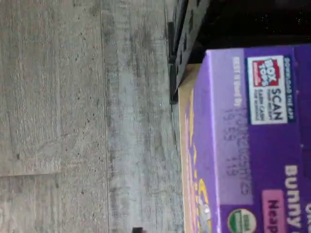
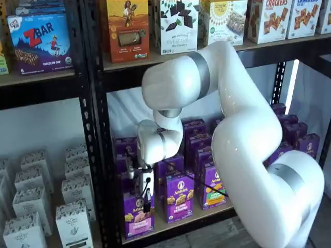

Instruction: Pick up the purple box with a pink patch in the middle, on the bottom shelf, the first box from the left

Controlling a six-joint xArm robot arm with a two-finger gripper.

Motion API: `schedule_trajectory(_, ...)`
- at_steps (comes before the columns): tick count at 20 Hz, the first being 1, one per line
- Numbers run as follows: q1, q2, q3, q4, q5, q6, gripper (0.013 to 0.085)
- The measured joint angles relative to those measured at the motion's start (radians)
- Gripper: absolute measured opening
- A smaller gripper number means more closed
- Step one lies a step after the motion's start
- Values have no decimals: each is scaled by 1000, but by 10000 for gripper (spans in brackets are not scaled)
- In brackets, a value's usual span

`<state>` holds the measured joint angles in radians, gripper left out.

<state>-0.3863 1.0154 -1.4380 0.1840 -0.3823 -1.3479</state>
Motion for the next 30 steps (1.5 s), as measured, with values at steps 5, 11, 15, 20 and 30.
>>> schedule_trajectory(5,-3,4,-5,-23,-1,24,650)
schedule_trajectory(11,-6,10,-14,-31,-7,34,610)
schedule_trajectory(15,-6,11,-16,-27,-7,31,610)
schedule_trajectory(20,-5,10,-14,-25,-3,28,450)
schedule_trajectory(30,-4,12,-17,-22,0,25,370)
